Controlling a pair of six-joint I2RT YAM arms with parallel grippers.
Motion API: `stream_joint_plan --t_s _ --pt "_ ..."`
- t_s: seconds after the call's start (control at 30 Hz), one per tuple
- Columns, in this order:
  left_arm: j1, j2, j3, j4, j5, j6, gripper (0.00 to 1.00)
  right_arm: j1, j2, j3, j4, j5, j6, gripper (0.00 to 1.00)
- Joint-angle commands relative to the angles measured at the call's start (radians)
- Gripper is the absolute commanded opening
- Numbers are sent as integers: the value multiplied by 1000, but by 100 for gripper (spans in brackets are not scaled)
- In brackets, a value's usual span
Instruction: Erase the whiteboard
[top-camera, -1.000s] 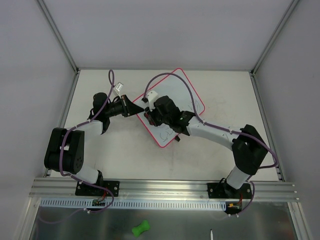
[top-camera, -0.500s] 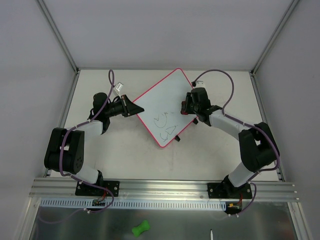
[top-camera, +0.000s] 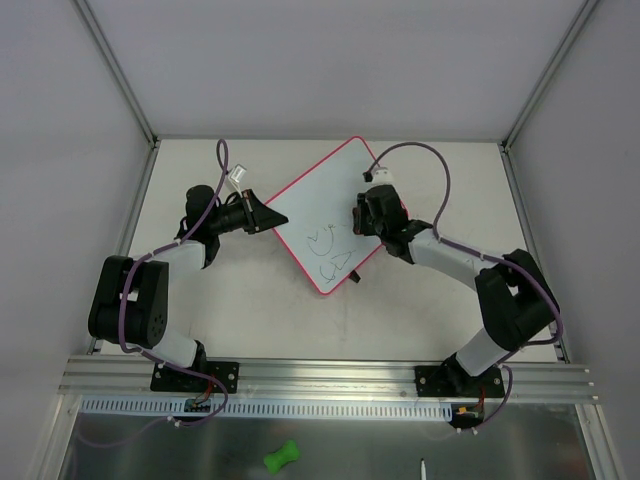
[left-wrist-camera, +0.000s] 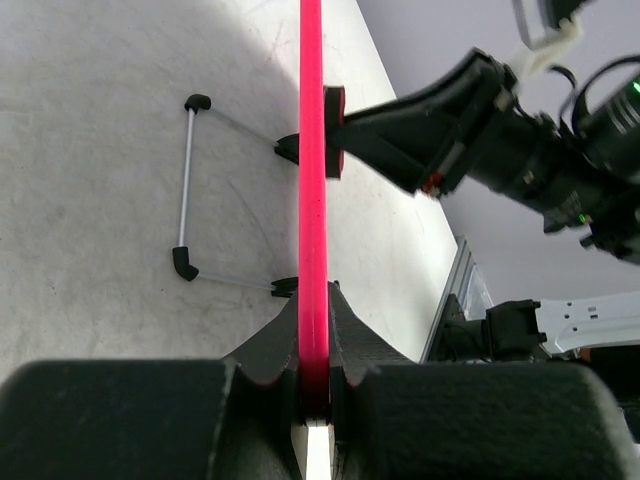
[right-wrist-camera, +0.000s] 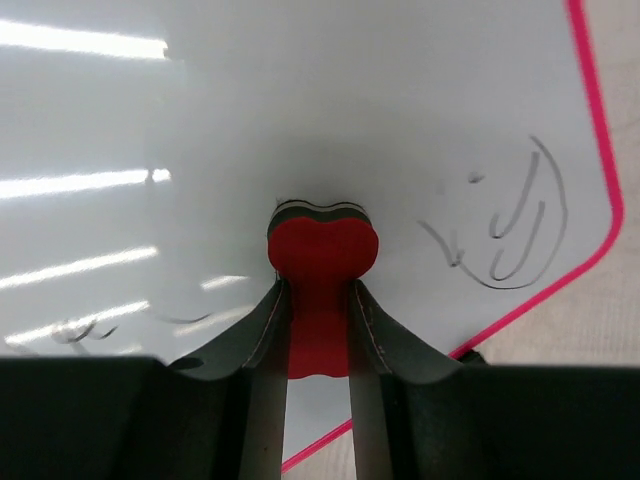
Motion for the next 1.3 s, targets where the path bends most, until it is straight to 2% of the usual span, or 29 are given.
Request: stream_joint_plan --t_s 0.0,0.37,0.57,0.67,0.73,0.83,1.1,1.27 --pt "-2 -33 -6 42 62 56 0 161 1 24 32 -57 -136 0" --pt "-2 -35 -6 42 64 54 0 429 49 91 7 -72 -348 0" --pt "-2 -38 -6 42 64 54 0 474 87 153 -56 -150 -399 0" --pt "-2 -38 -7 42 64 54 0 479 81 150 -65 -130 -397 0" --pt "-2 -38 -7 42 64 54 0 463 78 148 -73 -67 -370 0" --pt "-2 -36 -7 42 64 54 0 401 55 128 -74 -90 -293 0" --pt "-2 -38 -9 42 62 56 0 164 -8 -26 -73 -38 -29 0" --pt "-2 -41 -10 40 59 59 0 101 -11 -85 -73 -34 25 0"
